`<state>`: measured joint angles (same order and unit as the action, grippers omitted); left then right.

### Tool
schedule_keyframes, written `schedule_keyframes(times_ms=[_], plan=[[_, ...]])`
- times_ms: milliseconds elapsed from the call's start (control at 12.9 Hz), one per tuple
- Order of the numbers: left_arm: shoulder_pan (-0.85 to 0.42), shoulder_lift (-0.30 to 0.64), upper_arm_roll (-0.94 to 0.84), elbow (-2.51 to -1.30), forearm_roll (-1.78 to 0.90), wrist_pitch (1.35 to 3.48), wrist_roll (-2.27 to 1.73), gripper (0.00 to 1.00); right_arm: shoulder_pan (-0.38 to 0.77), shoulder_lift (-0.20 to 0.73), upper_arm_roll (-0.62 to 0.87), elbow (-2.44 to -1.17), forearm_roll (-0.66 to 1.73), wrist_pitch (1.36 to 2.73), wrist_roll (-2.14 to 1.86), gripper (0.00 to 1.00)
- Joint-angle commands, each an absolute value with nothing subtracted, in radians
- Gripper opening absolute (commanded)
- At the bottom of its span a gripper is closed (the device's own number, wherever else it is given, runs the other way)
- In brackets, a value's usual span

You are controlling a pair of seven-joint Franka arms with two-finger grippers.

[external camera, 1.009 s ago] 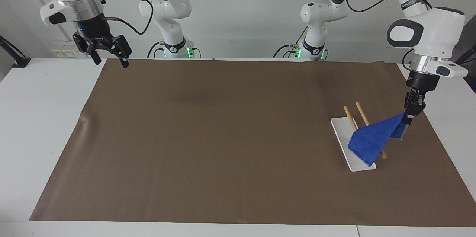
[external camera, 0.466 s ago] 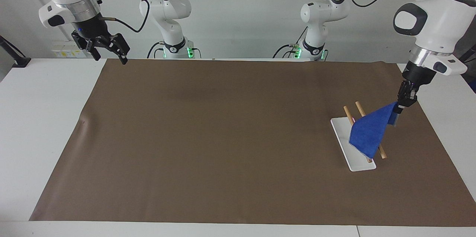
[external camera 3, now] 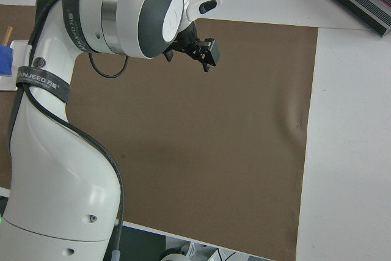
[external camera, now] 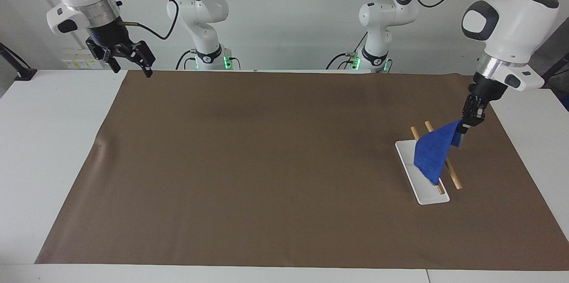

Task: Right arm passes towel to left arm to hang
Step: 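Lower the towel with the left gripper to drape over the sticks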

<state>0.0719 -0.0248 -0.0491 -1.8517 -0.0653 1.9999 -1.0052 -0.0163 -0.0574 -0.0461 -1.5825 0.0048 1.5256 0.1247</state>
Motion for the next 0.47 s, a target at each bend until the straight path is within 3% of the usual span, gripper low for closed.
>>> schedule_keyframes(times_ms=[0,388], plan=[[0.095,-0.051,-0.041,-1.878,-0.023,1.991,-1.014,0.0,-0.043,-0.078,-0.012,-1.603,-0.011,1.513,0.133,1.0],[0.135,0.038,-0.041,-1.898,0.057,2.167,-1.011,0.0,-0.035,-0.08,-0.015,-1.605,-0.011,1.511,0.13,1.0]])
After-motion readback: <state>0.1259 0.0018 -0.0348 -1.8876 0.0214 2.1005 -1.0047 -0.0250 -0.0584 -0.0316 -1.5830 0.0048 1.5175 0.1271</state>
